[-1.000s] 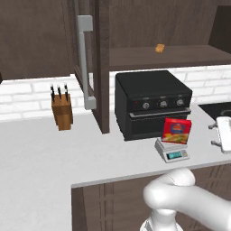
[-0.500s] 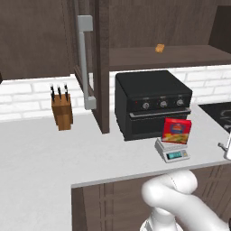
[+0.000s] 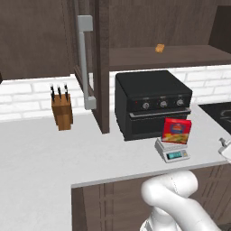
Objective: Pick the boxed food and place it on the digital scale for weighing, and close the cabinet.
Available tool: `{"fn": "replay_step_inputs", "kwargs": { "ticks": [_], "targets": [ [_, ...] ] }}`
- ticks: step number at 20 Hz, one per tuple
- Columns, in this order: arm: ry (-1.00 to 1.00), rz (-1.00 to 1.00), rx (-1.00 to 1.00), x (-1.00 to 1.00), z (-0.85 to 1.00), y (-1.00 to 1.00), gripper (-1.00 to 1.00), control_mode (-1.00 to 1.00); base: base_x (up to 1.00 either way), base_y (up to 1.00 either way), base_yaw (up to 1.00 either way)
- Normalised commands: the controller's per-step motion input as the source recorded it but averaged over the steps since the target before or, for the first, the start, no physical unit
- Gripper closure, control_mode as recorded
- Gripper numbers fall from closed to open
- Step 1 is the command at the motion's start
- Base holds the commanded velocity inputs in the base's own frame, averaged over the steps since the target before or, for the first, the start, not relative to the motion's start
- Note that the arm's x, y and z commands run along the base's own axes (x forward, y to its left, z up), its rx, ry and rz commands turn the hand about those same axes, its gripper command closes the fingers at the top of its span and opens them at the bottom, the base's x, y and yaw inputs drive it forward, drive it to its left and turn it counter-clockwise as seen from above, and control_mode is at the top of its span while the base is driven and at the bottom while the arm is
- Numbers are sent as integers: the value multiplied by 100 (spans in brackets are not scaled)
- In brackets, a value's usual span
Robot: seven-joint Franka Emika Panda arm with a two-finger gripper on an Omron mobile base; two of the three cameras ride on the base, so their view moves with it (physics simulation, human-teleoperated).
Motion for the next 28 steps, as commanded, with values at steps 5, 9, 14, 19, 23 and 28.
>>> {"fn": "replay_step_inputs", "kwargs": {
  "ticks": [5,9,14,19,23,28],
  "targets": [
    [-35,-3,11,-3,14,-74,-100,-100,0,0,0],
    [-24,0,14,-1,4,-69,-100,-100,0,0,0],
    [19,0,11,0,23,-61,-100,-100,0,0,0],
    [30,-4,10,-3,39,-74,-100,-100,0,0,0],
    [16,-8,4,-15,12,-62,-100,-100,0,0,0],
    [9,-7,7,-1,26,-46,-100,-100,0,0,0]
  ]
}}
